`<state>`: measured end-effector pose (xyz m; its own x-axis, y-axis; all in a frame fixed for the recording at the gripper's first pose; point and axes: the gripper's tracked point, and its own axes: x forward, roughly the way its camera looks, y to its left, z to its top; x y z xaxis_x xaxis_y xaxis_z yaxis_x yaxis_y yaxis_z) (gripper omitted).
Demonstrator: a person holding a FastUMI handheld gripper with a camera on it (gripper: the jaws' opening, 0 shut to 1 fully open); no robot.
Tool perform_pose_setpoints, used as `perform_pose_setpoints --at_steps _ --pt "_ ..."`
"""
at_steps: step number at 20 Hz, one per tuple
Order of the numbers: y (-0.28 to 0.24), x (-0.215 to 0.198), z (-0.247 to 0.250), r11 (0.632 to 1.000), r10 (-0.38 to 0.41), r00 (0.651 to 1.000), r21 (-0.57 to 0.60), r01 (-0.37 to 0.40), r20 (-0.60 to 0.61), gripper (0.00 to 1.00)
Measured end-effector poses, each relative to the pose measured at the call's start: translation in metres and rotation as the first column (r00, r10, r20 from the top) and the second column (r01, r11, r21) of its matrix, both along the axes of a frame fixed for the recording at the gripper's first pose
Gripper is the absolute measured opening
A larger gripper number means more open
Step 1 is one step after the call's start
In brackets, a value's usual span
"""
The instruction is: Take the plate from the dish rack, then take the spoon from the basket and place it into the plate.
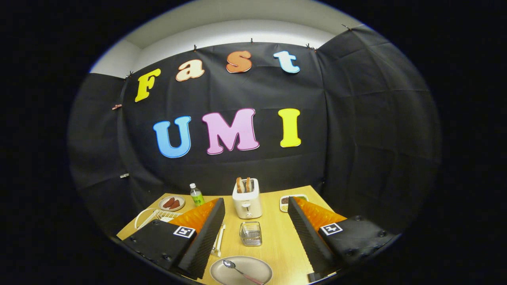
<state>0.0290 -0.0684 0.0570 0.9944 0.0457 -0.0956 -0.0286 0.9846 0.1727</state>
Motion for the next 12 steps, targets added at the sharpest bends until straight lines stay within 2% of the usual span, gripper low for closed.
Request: perform_pose_setpoints --at_steps 4,7,12 --pt "-0.017 -0.023 0.0 0.994 -0.105 0.994 -0.023 0.105 0.005 0.98" --pt "-0.022 -0.027 -0.002 0.989 -0.15 0.989 -0.01 0.15 -0.006 0.98" --pt "-0.022 -0.016 -0.011 0.986 -0.164 0.986 -0.011 0.164 -0.009 0.98"
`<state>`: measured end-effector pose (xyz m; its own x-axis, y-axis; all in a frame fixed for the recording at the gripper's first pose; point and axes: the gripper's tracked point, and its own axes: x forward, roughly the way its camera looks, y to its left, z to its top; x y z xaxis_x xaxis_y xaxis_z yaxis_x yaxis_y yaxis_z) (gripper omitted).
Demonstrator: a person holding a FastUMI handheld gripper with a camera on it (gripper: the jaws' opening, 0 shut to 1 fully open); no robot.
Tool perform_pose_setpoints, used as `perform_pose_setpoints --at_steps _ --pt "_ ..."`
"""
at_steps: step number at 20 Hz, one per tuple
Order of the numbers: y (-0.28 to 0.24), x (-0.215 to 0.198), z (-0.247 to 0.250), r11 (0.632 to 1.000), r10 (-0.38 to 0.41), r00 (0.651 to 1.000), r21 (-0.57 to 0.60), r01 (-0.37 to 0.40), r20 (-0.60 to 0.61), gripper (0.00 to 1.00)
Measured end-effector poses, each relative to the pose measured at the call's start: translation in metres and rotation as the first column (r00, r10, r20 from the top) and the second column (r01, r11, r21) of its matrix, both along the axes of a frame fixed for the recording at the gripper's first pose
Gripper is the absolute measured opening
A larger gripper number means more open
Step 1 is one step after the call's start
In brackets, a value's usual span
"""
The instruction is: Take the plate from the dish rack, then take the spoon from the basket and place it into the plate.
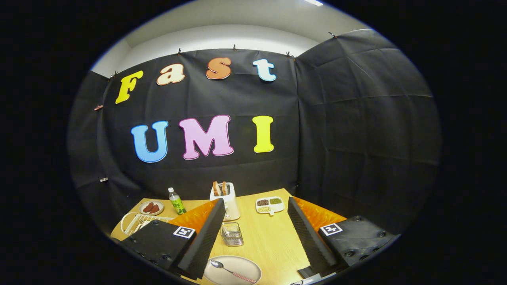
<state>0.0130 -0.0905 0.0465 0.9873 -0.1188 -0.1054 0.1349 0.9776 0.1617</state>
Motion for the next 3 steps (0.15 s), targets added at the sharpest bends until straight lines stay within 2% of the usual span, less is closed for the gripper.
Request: perform_pose_setpoints --at_steps 3 --pt "0.0099 0.0135 -0.0067 0.998 0.029 0.999 0.055 -0.029 -0.013 0.98"
